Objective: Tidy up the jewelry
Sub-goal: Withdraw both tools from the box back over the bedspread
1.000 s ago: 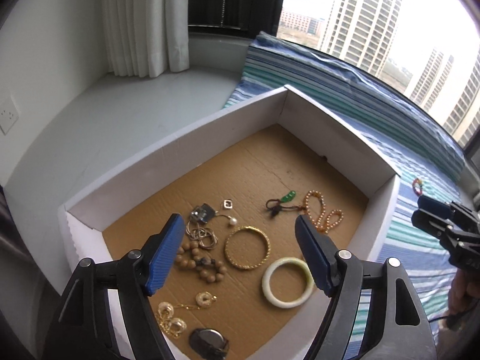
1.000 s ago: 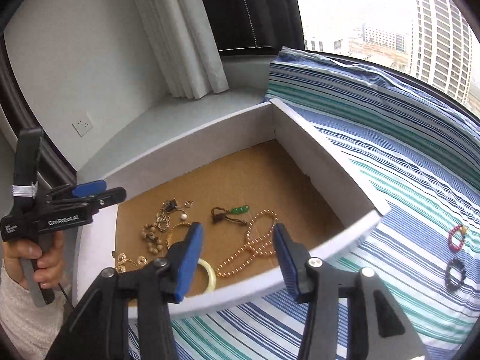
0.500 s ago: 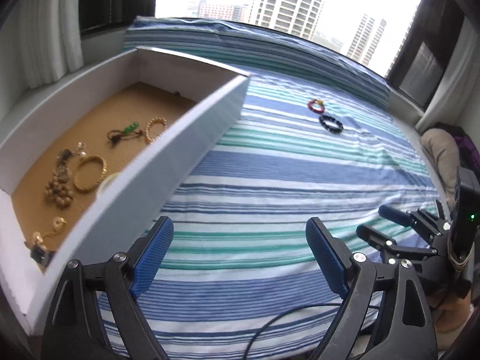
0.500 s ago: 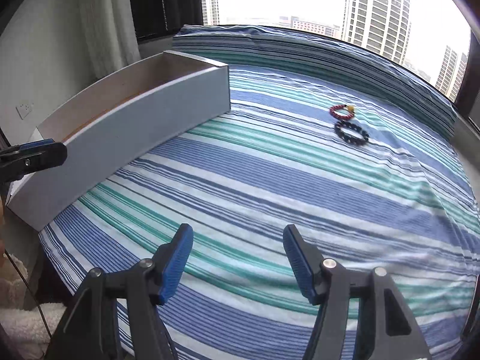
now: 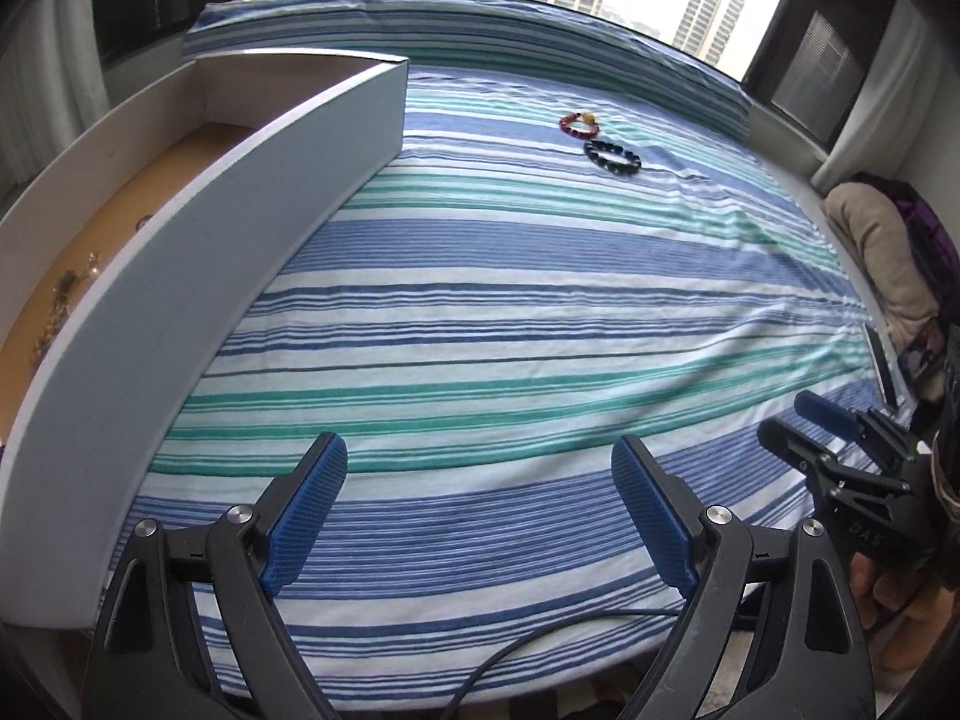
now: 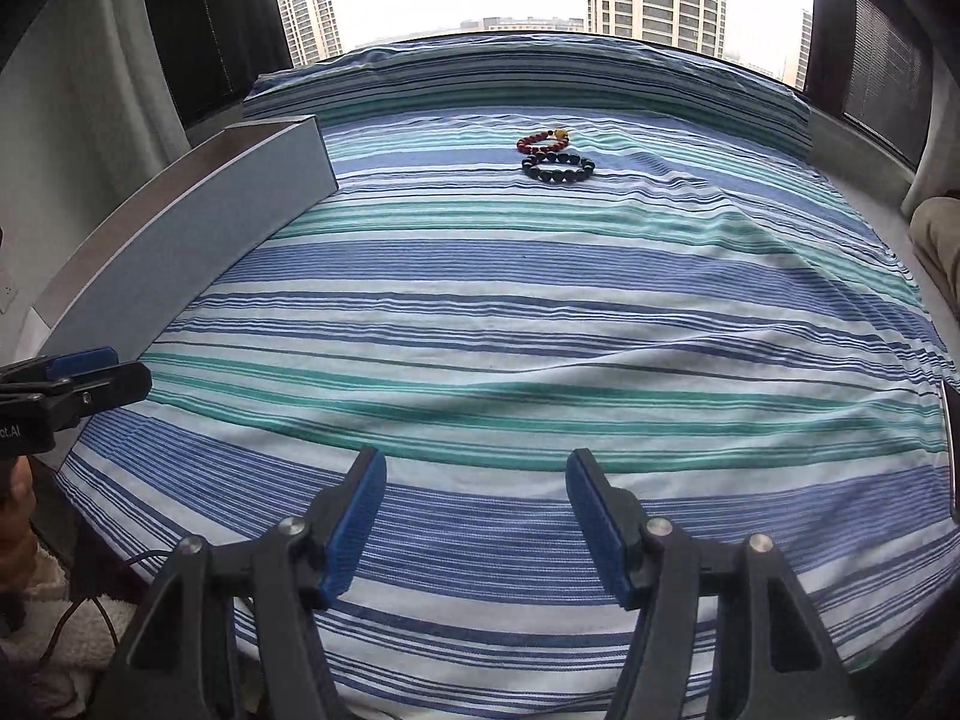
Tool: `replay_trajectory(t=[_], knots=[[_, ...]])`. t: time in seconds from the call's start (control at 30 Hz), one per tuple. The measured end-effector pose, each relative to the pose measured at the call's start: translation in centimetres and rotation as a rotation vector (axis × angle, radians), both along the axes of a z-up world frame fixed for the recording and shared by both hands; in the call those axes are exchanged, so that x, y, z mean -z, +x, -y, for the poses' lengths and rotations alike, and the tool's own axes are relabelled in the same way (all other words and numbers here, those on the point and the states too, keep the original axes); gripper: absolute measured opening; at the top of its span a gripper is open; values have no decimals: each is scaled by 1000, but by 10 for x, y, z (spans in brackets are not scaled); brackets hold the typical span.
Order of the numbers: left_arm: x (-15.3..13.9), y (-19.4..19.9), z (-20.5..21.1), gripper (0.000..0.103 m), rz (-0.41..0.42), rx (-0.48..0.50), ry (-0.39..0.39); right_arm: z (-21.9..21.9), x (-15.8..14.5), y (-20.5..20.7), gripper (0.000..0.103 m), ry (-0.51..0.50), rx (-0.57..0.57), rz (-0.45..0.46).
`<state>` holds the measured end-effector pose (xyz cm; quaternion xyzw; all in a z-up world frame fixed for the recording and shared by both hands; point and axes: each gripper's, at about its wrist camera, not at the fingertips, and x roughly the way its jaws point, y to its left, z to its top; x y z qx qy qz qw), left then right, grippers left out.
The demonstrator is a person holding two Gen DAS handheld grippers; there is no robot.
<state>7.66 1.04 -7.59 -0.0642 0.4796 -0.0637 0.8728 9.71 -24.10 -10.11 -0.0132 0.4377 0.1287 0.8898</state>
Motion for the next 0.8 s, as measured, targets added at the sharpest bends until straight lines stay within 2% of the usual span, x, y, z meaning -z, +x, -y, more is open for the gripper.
replay_trajectory(t=[0.5,0.8], knots=[[9,12,16,91,-34,21,28,6,-1,-4,64,22,2,1],[-2,46,29,91,-25,56,60,22,-1,5,64,20,33,16]])
